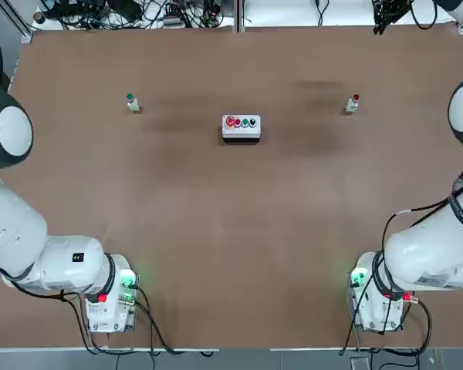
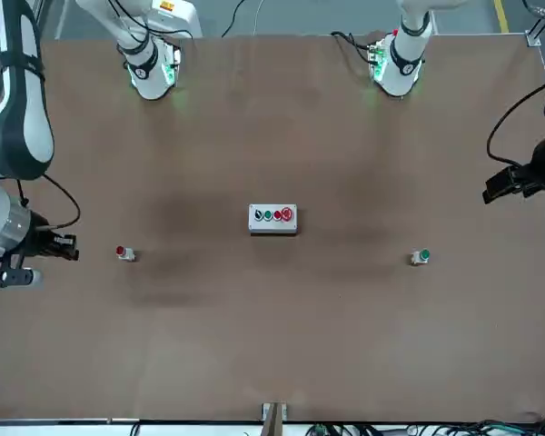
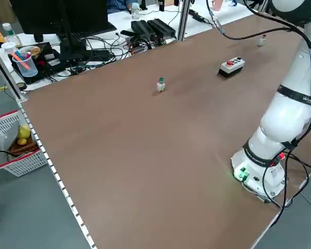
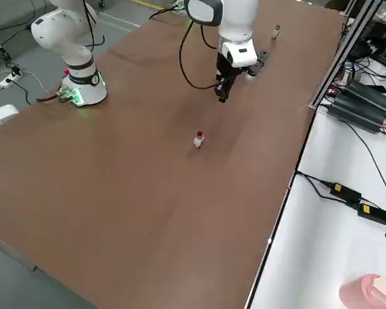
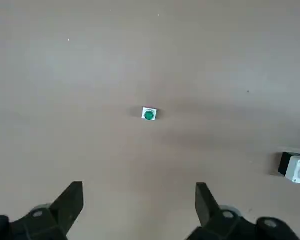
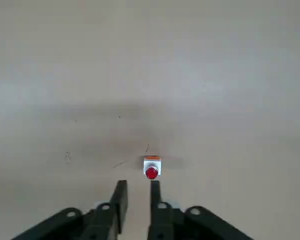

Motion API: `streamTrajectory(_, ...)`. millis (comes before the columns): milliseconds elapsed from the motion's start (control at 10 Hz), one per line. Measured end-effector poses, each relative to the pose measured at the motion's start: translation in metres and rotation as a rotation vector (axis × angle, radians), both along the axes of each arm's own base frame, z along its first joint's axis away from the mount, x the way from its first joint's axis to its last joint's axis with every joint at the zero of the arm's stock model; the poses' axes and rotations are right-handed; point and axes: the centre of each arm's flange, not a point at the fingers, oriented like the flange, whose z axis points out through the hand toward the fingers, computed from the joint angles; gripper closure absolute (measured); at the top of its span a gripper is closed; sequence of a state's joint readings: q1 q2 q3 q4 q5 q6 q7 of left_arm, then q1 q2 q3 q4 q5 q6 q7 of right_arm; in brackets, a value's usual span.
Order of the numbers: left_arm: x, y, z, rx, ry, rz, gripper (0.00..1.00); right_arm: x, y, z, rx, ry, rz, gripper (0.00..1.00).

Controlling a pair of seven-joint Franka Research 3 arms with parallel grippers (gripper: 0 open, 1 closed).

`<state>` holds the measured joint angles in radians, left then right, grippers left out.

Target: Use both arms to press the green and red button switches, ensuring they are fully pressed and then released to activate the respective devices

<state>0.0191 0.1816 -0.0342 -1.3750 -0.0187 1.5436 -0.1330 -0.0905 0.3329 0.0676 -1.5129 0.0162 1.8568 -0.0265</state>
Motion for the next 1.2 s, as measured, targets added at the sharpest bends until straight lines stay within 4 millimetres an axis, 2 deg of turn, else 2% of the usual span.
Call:
streamTrajectory(200, 0.0, 0.0, 0.0, 0.0, -0.001, 0.0, 0.0, -0.001, 0.0, 0.005, -0.001, -0.002, 0.001, 0.46)
streamTrajectory(300, 0.0, 0.0, 0.0, 0.0, -0.001, -0.001, 0.01, -0.004, 0.0, 0.01, -0.001, -0.004, 0.001, 0.44)
streamTrajectory(400, 0.0, 0.0, 0.0, 0.0, -0.001, -0.001, 0.0, -0.007, 0.0, 0.018, -0.002, -0.002, 0.001, 0.31)
streamTrajectory(900, 0.0, -0.007, 0.0, -0.002, -0.001, -0.015, 0.0, -0.023, -0.002, 0.051, -0.007, -0.011, -0.002, 0.26)
streamTrajectory(1200, 0.0, -0.008, 0.0, -0.002, -0.001, -0.017, 0.0, -0.042, -0.004, 0.07, -0.011, 0.006, -0.008, 0.25)
